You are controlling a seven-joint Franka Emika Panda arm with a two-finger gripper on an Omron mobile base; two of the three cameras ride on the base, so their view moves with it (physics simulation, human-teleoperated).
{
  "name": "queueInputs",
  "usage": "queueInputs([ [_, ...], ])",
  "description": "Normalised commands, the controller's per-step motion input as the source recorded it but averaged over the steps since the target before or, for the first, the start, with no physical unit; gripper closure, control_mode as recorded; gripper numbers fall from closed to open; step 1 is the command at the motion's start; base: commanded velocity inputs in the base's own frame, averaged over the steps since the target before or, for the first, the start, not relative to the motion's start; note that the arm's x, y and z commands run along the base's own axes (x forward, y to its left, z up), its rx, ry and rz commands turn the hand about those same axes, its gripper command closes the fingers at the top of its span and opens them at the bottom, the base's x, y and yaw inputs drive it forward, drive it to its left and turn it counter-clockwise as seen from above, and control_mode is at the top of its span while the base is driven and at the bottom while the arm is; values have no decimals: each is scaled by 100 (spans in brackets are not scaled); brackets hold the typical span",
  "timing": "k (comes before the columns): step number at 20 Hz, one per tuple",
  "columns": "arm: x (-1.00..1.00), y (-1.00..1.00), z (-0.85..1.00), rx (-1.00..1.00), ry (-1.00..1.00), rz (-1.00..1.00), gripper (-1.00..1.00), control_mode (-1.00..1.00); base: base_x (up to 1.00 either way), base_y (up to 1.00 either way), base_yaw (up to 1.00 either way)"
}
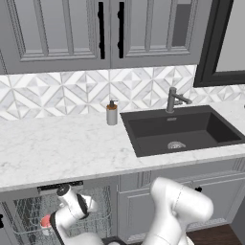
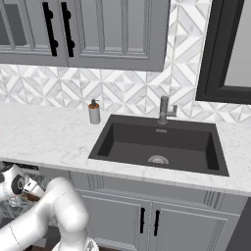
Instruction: Pick up the cup and bowl from the counter, place them in the dishwasher, and close the dishwasher door.
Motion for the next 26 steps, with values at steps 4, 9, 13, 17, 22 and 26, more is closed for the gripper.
queueInputs([
  [4,-24,2,55,4,2,4,-100,-100,0,0,0],
  [9,-55,0,87,20,13,7,-100,-100,0,0,0],
  [13,-89,0,45,14,13,6,-100,-100,0,0,0],
  [17,-45,20,-8,-7,11,-4,-100,-100,0,0,0],
  [22,0,56,-28,-23,5,-9,-100,-100,0,0,0],
  [26,7,12,-21,-12,-1,0,-100,-100,0,0,0],
])
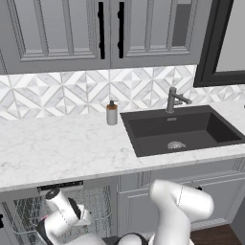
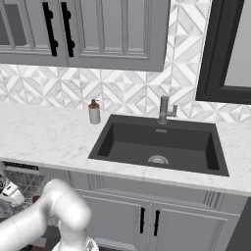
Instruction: Pick up the cup and bowl from the counter, place them in the dishwasher, and close the dishwasher door.
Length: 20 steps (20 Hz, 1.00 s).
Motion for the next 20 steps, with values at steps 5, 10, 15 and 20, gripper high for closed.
queueInputs([
  [5,26,1,-65,-5,-7,0,-100,-100,0,0,0],
  [10,61,0,-84,-1,-12,0,-100,-100,0,0,0],
  [15,62,6,-36,-1,-16,0,-100,-100,0,0,0],
  [20,-78,73,12,-4,-3,6,-100,-100,0,0,0],
])
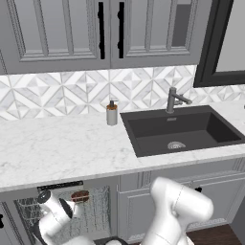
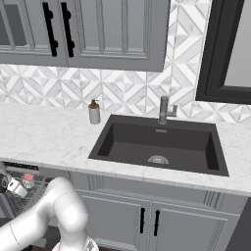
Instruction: Pick up the cup and bowl from the counter, place them in the dishwasher, and close the dishwasher door.
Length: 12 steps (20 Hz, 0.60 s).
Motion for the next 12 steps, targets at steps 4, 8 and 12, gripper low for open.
queueInputs([
  [4,-100,40,100,0,-10,5,-100,-100,0,0,0],
  [8,-100,-13,100,2,2,0,-100,-100,0,0,0],
  [12,-100,-67,84,24,0,0,-100,-100,0,0,0],
])
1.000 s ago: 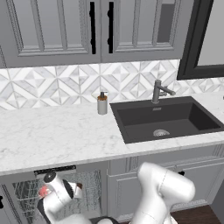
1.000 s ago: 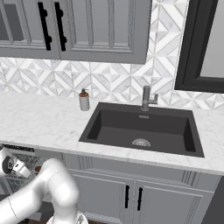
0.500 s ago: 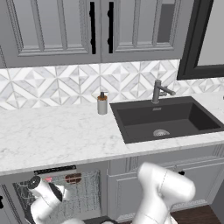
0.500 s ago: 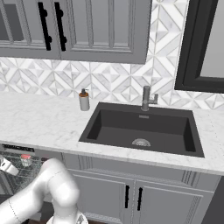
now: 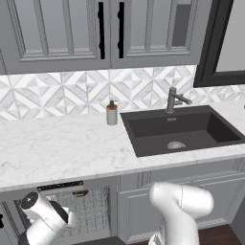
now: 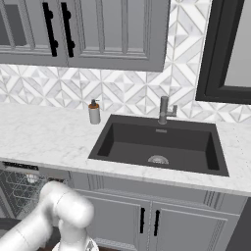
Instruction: Pick up the cup and bowl from the counter, place them in the dishwasher, and close the dishwasher door.
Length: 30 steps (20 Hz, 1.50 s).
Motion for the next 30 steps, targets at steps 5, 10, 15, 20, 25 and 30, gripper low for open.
queueInputs([
  [5,-100,-23,51,16,-4,8,-100,-100,0,0,0],
  [10,-100,4,28,-7,-11,26,-100,-100,0,0,0],
  [15,-100,3,2,-25,6,3,-100,-100,0,0,0],
  [20,-78,0,-94,-43,-5,-12,-100,-100,0,0,0],
  [25,2,5,-100,-40,-35,-13,-100,-100,0,0,0],
  [30,37,25,-85,-8,-33,-1,-100,-100,0,0,0],
])
